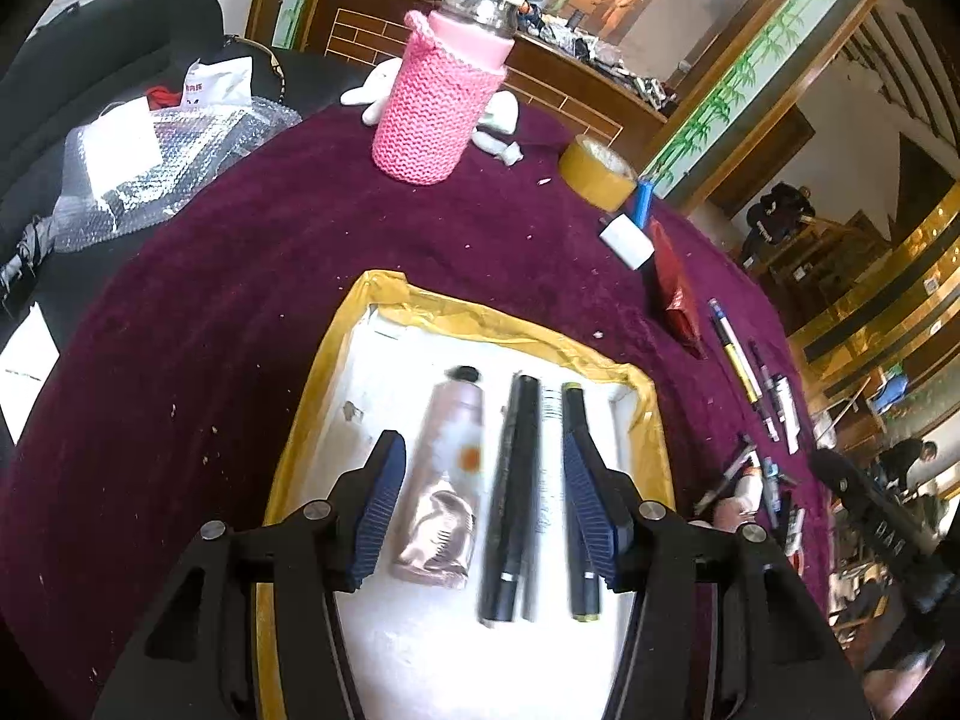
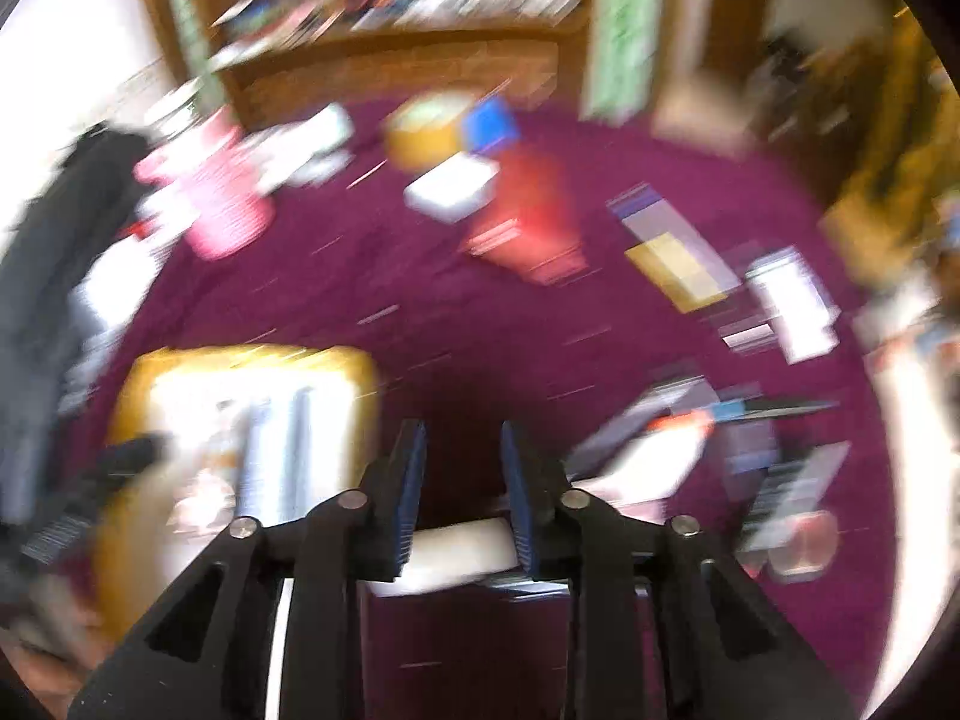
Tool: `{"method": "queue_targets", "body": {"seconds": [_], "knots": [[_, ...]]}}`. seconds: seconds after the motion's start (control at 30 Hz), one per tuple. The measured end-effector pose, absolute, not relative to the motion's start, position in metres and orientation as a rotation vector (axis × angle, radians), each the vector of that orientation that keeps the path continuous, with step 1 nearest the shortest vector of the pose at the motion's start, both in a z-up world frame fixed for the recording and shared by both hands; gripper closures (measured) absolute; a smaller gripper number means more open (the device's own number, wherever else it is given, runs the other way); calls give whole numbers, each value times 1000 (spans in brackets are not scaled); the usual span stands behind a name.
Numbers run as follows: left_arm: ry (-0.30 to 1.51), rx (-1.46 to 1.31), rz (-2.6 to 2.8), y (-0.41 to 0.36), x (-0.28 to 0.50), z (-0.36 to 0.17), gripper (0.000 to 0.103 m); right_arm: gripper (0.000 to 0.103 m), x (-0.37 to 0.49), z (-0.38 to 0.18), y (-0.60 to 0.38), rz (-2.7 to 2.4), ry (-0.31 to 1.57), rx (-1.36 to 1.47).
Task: Organize objects
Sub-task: 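Lower the tube and marker into the tray and open both tools, then move both tools back over the pile of items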
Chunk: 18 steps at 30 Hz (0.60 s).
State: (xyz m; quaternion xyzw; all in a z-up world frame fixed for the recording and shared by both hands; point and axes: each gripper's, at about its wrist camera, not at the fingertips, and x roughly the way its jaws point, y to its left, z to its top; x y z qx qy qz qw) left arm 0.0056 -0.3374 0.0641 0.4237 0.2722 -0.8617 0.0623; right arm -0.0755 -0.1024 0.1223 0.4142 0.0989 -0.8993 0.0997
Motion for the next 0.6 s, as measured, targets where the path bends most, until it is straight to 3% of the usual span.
{"method": "queue_targets", "body": {"seconds": [0.03,0.07,0.13,0.2,0.33,0.6], "knots": [[829,1268,-2606,-334,8,68,54,28,-75,121,-88,-2704,302,1213],[837,1255,-2609,-331,10,73,54,22,-78,118,-70,-2730,291,1247],[868,1212,-2640,-317,17,89,54,22,-88,106,-27,-2721,135,1389],[851,1185,-2684,-300,21,104,47,22,-94,91,25,-2686,-93,1517],[744,1281,-2751,-245,14,119,38,22,-96,77,91,-2710,-234,1603],[527,1588,-2800,-122,-10,102,37,22,-85,76,172,-2653,-346,1609]]}}
